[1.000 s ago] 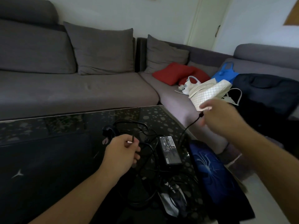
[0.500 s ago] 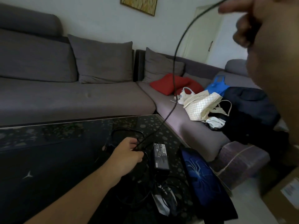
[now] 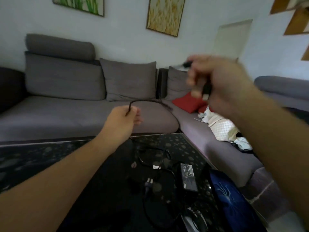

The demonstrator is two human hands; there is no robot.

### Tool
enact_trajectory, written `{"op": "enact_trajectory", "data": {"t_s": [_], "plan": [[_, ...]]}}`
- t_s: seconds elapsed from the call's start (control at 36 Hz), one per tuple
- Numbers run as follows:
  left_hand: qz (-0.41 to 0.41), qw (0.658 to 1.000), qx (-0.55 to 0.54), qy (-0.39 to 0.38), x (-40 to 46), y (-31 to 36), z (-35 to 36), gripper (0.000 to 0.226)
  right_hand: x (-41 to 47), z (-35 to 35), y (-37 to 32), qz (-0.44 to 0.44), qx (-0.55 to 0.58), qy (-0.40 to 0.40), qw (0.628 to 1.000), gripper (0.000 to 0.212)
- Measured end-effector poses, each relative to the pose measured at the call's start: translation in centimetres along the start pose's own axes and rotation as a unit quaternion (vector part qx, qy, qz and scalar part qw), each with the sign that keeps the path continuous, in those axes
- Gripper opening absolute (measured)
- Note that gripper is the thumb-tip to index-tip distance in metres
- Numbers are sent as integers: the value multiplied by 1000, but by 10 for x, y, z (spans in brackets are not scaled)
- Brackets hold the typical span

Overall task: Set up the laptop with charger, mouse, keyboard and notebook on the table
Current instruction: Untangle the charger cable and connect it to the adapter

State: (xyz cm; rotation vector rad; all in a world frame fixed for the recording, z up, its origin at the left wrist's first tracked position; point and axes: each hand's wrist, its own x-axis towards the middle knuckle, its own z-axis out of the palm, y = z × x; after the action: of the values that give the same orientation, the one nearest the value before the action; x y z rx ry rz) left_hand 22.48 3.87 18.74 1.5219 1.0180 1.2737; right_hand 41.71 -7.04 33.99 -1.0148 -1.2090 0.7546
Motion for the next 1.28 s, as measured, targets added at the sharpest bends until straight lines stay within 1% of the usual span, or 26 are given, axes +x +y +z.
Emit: {"op": "enact_trajectory", "data": {"t_s": [0.06, 0.11, 0.19, 0.25, 0.31, 0.36, 0.42, 0.44, 0.5, 0.56, 0.58, 0.61, 0.64, 0.67, 0.72, 0.78, 0.86, 0.94, 0.97, 1.0, 1.06, 1.11, 1.17, 1.22, 1.25, 1.28], "plan": [[12, 1000, -12, -15, 3, 9, -13, 28, -5, 24, 52, 68, -133, -42, 988, 28], [41, 999, -21, -29, 1, 11, -23, 28, -3, 44, 96, 112, -206, -36, 971, 41], [97, 993, -58, -42, 0, 12, -37, 30, -6, 76, 153, 112, -210, -105, 966, 40], [100, 992, -59, -55, 1, 15, -45, 34, 1, 89, 182, 81, -258, -119, 955, 36], [108, 991, -44, -61, 3, 16, -53, 36, 7, 95, 198, 86, -319, -173, 928, 43], [114, 990, -38, -70, 3, 17, -59, 36, 11, 95, 215, 115, -339, -248, 900, 53], [119, 990, -48, -67, 3, 16, -65, 35, 8, 99, 217, 126, -359, -231, 895, 65], [122, 989, -58, -62, 4, 15, -68, 34, 7, 100, 214, 125, -370, -195, 900, 67], [123, 987, -82, -60, 4, 15, -73, 34, 10, 96, 219, 98, -379, -112, 913, 71], [109, 983, -126, -76, 3, 16, -76, 34, 14, 94, 220, 65, -392, -96, 913, 81], [99, 979, -151, -89, 3, 16, -77, 35, 17, 95, 222, 51, -408, -125, 903, 78], [88, 975, -175, -103, 3, 17, -78, 35, 21, 98, 224, 34, -422, -165, 891, 61], [76, 972, -193, -113, 3, 18, -79, 36, 26, 99, 227, 17, -449, -196, 872, 33], [65, 970, -205, -118, 3, 17, -80, 37, 30, 101, 227, 1, -479, -212, 852, 14], [55, 971, -207, -109, 4, 14, -84, 37, 44, 99, 225, 24, -532, -202, 822, 27], [55, 975, -200, -82, 6, 8, -93, 37, 60, 85, 215, 37, -583, -135, 800, 27], [66, 969, -235, -41, 11, 7, -111, 37, 84, 54, 193, -12, -673, -57, 737, 23], [77, 963, -257, -1, 20, 15, -125, 36, 101, 29, 166, -35, -734, -26, 678, 12], [84, 961, -263, 14, 24, 17, -131, 36, 105, 22, 156, -33, -747, -21, 664, 6], [93, 958, -269, 28, 29, 18, -137, 35, 109, 14, 149, -23, -752, -17, 658, 6], [100, 954, -276, 54, 38, 16, -148, 36, 114, -4, 139, 0, -747, -4, 665, 12], [94, 957, -267, 66, 43, 11, -155, 38, 121, -26, 134, 18, -718, 32, 695, 23], [94, 961, -252, 62, 46, 4, -158, 48, 127, -41, 126, 34, -666, 78, 741, 45], [103, 962, -244, 59, 48, 0, -158, 60, 134, -53, 116, 109, -553, 123, 817, 61], [108, 962, -242, 58, 48, -1, -158, 62, 137, -55, 108, 162, -472, 131, 857, 59], [113, 963, -240, 56, 48, 0, -157, 61, 141, -57, 97, 187, -401, 126, 888, 50]]}}
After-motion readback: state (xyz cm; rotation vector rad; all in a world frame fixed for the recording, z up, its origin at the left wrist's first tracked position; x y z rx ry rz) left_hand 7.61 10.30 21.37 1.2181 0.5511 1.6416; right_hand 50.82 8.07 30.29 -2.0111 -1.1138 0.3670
